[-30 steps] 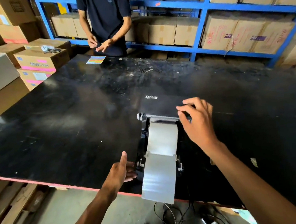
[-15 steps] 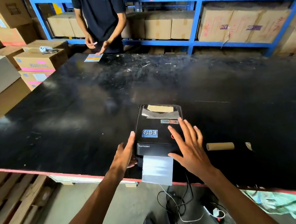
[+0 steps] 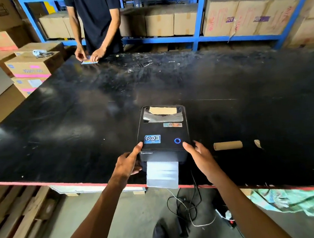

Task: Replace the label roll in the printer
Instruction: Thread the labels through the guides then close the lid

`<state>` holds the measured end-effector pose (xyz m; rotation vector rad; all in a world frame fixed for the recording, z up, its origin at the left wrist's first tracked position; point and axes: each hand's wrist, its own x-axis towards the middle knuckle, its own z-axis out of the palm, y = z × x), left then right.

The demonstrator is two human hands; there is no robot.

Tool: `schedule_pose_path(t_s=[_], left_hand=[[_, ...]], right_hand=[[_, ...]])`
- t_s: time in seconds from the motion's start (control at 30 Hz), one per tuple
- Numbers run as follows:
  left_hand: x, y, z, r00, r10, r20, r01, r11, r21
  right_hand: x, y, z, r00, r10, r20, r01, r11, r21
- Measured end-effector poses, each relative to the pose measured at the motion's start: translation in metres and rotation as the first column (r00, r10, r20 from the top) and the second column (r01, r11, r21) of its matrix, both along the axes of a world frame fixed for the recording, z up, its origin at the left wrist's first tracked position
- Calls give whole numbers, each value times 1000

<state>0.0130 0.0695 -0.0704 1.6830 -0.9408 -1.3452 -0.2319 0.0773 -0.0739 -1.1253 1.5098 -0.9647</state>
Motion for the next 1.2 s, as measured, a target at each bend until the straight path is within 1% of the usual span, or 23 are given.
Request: schedule_pose_path(t_s=[0.07, 0.13, 0.23, 0.33, 0.53, 0.83, 1.2], left_hand=[[0, 0, -1, 1000, 16, -17, -16, 1000, 22], [-1, 0, -1, 999, 31, -34, -29, 999, 42], [-1, 1, -2, 999, 35, -41, -33, 999, 32], [-1, 3, -3, 998, 36, -46, -36, 999, 18], [-2, 2, -3, 998, 43, -46, -42, 999, 18], [-3, 3, -4, 997, 53, -51, -53, 999, 1], [-3, 1, -5, 997, 53, -54, -51, 998, 26]], right_hand=[[5, 2, -1, 997, 16, 75, -14, 999, -33], [9, 4, -4, 991, 11, 131, -8, 1000, -21], [14, 4, -10, 982, -49, 181, 48, 999, 6], [18, 4, -13, 977, -101, 190, 102, 995, 8], [19, 4, -13, 971, -138, 195, 140, 990, 1], [23, 5, -12, 952, -155, 266, 163, 987, -10], [26, 8, -8, 952, -166, 256, 173, 985, -6]])
